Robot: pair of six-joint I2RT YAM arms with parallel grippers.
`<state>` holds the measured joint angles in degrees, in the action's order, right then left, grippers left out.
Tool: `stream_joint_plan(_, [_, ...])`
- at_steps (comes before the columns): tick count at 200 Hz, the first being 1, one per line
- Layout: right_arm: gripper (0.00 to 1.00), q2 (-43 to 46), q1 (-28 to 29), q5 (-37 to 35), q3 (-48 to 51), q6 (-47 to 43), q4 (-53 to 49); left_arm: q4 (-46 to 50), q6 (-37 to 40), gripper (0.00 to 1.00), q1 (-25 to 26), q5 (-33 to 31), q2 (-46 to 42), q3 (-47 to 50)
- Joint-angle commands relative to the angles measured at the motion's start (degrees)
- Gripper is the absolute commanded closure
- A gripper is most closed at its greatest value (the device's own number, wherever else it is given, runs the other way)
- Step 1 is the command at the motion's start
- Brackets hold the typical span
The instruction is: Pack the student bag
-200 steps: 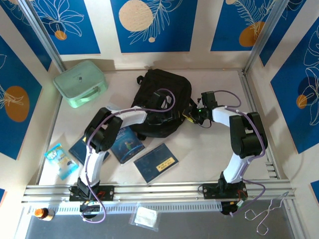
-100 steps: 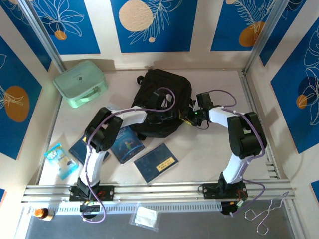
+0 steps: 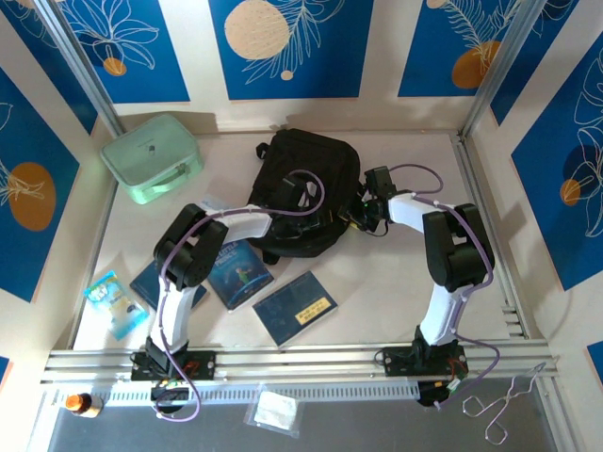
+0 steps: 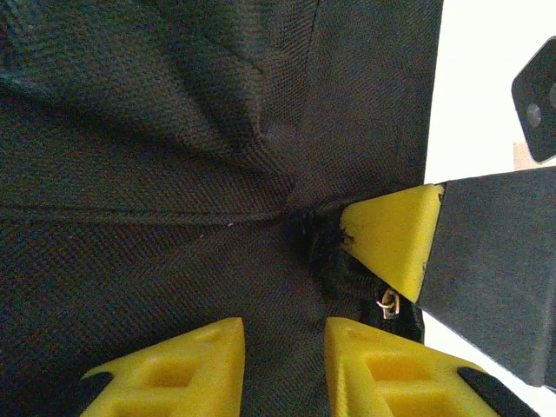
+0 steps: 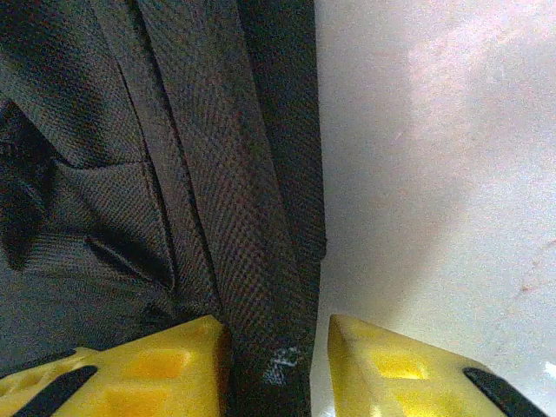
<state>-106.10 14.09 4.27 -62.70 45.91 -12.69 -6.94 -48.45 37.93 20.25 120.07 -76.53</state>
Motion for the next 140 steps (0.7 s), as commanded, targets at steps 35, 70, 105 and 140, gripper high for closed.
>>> stream_joint_plan(35, [0.73, -1.74, -1.34, 0.99, 1.03, 6.51, -1.22, -1.63, -2.89, 0.77, -0.51, 1.58, 1.13, -3.36])
stream_joint_plan(70, [0.78, -1.98, -2.33, 5.54, 2.78, 8.92, 2.53, -2.25, -5.52, 0.81, -0.45, 3.27, 3.49, -5.96])
stream_joint_plan(105, [0.81, -2.18, -2.79, 8.55, 3.8, 10.35, 5.0, -0.39, -7.46, 0.83, -0.15, 4.08, 5.59, -7.8])
stream_joint_plan(140, [0.82, -1.89, -2.75, 10.25, 4.66, 11.34, 6.8, 0.86, -8.84, 0.82, -0.08, 1.59, 4.95, -5.82])
